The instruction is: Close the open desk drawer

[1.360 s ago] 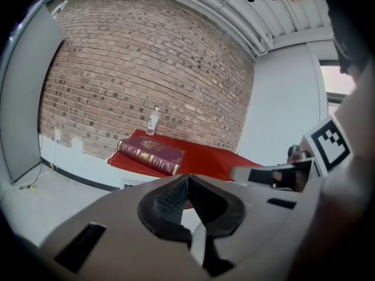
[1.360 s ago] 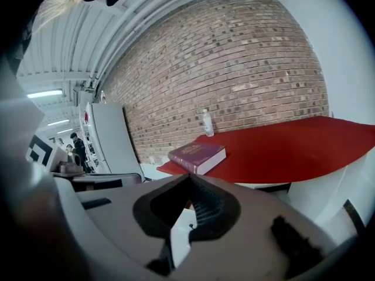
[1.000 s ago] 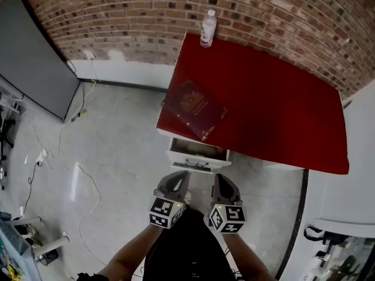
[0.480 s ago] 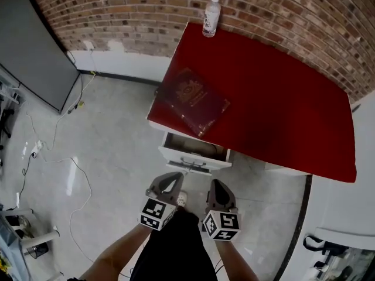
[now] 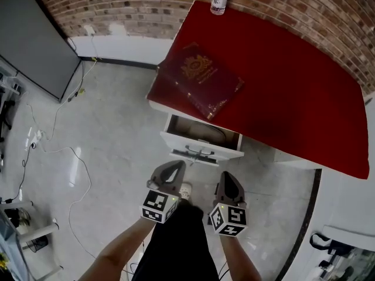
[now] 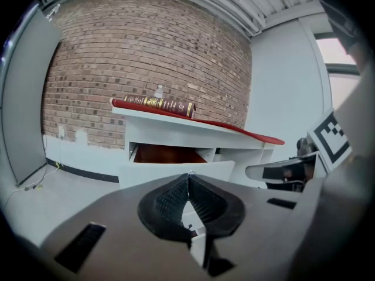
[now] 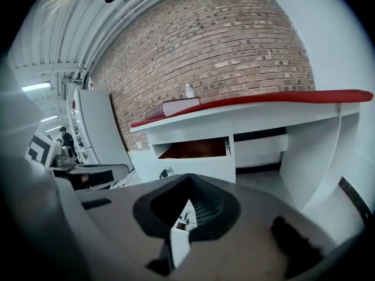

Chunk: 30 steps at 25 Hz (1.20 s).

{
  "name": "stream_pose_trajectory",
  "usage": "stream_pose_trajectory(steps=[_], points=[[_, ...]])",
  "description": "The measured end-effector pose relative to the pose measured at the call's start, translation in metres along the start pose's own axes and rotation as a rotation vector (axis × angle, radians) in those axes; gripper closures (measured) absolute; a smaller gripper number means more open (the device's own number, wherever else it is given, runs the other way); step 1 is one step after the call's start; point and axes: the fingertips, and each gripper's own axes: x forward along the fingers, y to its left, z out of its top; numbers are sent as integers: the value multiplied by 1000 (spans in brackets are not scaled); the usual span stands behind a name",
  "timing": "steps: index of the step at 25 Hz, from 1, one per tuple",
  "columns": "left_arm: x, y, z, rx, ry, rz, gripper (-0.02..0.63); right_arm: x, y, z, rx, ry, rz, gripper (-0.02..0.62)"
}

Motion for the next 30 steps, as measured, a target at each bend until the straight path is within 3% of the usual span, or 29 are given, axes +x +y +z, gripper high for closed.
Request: stream_pose_trajectory(steps=[9,22,30], points=[[25,32,-29,-38,-9,59,597,34,-9,-18,2,-14,-14,589],[55,45,-30,-41,-28,56,597,66,-29,-28,28,-24,-61,589],[63,58,-28,-110,-51,133,597,73,-33,-31,81,-43,-119,589]])
